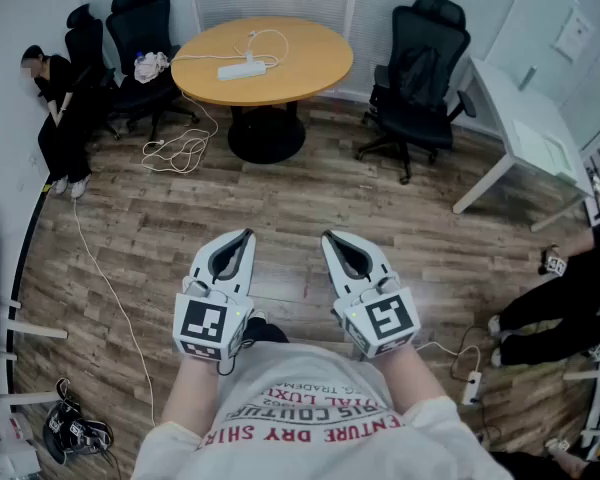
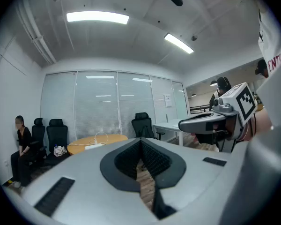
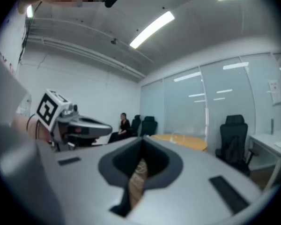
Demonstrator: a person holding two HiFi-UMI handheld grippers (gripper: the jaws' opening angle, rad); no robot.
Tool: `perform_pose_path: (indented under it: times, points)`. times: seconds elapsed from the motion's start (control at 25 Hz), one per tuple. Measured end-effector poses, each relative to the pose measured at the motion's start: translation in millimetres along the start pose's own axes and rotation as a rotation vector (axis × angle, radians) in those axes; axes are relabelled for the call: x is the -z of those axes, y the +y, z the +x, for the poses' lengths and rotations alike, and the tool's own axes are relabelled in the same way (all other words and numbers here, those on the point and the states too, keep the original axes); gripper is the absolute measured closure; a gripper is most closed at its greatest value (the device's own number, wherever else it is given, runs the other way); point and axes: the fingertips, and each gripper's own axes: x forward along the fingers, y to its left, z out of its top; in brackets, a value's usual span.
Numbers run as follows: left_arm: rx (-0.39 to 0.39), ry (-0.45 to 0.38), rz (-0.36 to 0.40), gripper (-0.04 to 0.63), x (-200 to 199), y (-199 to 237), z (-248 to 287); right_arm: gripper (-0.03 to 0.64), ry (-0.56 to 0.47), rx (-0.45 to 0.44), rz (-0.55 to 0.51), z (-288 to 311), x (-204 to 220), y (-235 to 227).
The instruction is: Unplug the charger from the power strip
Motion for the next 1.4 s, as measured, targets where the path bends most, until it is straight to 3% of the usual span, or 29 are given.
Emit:
perform_pose_path:
  times: [0.4, 0.72, 0.84, 1.12, 1.4]
  points:
    - [0.027, -0.001, -0.061, 0.566, 6.7, 6.7, 19.3, 0.589, 0.015, -0.012, 0.011, 19.1, 12.2, -10.5]
    - [0.093, -0.005, -0.168, 0.566, 18.4, 13.8, 38.2, 0.589, 0.096, 0.045, 0.079, 40.9, 36.4, -36.5]
    - [0.086, 0.01, -0.165, 0.566, 30.2, 29.9, 49.0, 0.589, 0.104, 0.027, 0.122, 62.4, 43.3, -42.1]
    - [0.085, 0.036, -0.187, 0.566, 57.6, 107.9, 93.1, 0.589, 0.137, 0.032, 0.152, 154.5, 53.3, -59.8]
    - [0.084, 0.0, -0.287, 0.566, 57.6, 262.2, 165.2, 0.589, 0.141, 0.06, 0.143, 301.7, 29.6, -82.7]
